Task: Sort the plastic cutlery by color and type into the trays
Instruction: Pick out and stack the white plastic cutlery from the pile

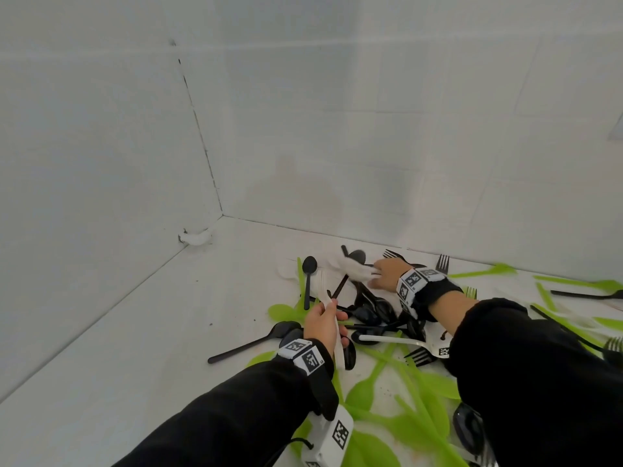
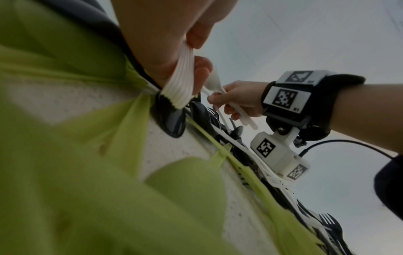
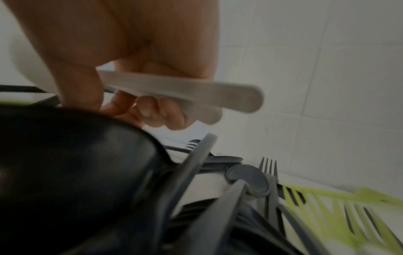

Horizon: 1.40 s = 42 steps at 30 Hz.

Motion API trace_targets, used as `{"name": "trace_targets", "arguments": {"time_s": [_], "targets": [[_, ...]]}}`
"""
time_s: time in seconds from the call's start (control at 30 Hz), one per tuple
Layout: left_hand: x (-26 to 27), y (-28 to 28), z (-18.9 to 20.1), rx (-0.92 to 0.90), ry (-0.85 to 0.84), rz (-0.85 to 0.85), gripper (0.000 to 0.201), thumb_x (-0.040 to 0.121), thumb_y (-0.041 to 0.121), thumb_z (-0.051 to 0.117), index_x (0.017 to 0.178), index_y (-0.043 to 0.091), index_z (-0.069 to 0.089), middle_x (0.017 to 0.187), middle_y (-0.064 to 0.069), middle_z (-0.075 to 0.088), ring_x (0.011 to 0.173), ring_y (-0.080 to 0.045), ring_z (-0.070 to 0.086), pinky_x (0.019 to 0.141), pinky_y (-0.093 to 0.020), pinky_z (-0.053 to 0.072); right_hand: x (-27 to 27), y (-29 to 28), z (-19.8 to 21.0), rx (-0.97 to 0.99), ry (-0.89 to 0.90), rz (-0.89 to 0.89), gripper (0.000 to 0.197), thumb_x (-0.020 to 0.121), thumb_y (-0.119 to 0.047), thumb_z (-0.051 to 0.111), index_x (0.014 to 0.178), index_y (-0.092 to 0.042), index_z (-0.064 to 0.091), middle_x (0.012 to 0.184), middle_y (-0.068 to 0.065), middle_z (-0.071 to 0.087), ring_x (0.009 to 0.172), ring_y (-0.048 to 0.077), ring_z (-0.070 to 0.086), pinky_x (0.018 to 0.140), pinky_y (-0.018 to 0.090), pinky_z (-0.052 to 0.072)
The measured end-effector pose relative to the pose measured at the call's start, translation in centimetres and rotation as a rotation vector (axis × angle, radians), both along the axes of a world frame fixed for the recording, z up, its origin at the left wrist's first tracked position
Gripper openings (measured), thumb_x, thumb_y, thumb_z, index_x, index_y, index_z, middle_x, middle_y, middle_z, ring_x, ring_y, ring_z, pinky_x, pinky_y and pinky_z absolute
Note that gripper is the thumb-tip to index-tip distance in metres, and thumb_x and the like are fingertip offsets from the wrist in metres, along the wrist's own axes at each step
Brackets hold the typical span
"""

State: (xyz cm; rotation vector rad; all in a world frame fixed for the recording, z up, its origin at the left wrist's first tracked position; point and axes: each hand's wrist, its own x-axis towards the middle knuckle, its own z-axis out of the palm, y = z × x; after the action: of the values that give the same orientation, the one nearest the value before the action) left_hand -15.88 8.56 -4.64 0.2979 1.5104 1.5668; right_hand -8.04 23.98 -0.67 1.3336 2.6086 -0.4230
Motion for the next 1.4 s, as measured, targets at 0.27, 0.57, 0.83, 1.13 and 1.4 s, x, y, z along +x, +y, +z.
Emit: {"name": "trace_targets", "arguments": {"time_s": [0.27, 0.57, 0.83, 1.13, 1.4], "targets": [[0.4, 0.8, 0.3, -0.006, -0.044, -0.01, 0.015, 0.099, 0.015, 0.043, 0.086, 0.016, 0.052, 0.068, -0.005, 0.048, 0.046, -0.015, 0.036, 0.035, -0.016, 0.03, 0.5, 0.9, 0.8, -0.161, 0.344, -0.208, 0.022, 0.097, -0.016, 0.04, 0.112, -0.001, 0.047, 0.098, 0.016, 0.059, 0.087, 0.032, 0.061, 0.054, 0.026, 0.038], [0.9, 1.3, 0.1, -0.007, -0.095, -0.046, 0.015, 0.097, 0.015, 0.045, 0.083, 0.013, 0.048, 0.063, -0.003, 0.047, 0.036, -0.009, 0.035, 0.036, -0.015, 0.029, 0.1, 1.2, 1.1, -0.236, 0.742, -0.325, 0.014, 0.094, -0.023, 0.046, 0.087, -0.011, 0.046, 0.063, 0.001, 0.049, 0.048, 0.016, 0.043, 0.048, 0.024, 0.036], [0.6, 1.4, 0.0, -0.016, -0.096, -0.049, 0.014, 0.098, 0.016, 0.044, 0.086, 0.014, 0.05, 0.063, -0.003, 0.047, 0.034, -0.008, 0.035, 0.037, -0.014, 0.03, -0.2, 2.6, 0.0, -0.468, 0.852, -0.507, 0.013, 0.09, -0.018, 0.053, 0.096, -0.007, 0.049, 0.064, 0.003, 0.045, 0.05, 0.016, 0.038, 0.046, 0.021, 0.029], [0.3, 1.5, -0.1, -0.009, -0.092, -0.043, 0.017, 0.099, 0.016, 0.041, 0.085, 0.013, 0.048, 0.063, -0.004, 0.045, 0.034, -0.009, 0.034, 0.037, -0.013, 0.028, -2.0, 2.0, -1.1, -0.029, 0.155, -0.155, 0.029, 0.089, -0.029, 0.054, 0.104, -0.006, 0.062, 0.113, 0.013, 0.064, 0.104, 0.03, 0.06, 0.084, 0.031, 0.045], [0.1, 1.6, -0.2, -0.013, -0.098, -0.044, 0.014, 0.099, 0.016, 0.042, 0.087, 0.013, 0.049, 0.064, -0.004, 0.045, 0.033, -0.008, 0.035, 0.035, -0.013, 0.029, -3.2, 1.5, -1.9, 0.017, 0.017, -0.068, 0.032, 0.092, -0.022, 0.052, 0.114, 0.0, 0.06, 0.117, 0.016, 0.064, 0.108, 0.029, 0.06, 0.085, 0.029, 0.047]]}}
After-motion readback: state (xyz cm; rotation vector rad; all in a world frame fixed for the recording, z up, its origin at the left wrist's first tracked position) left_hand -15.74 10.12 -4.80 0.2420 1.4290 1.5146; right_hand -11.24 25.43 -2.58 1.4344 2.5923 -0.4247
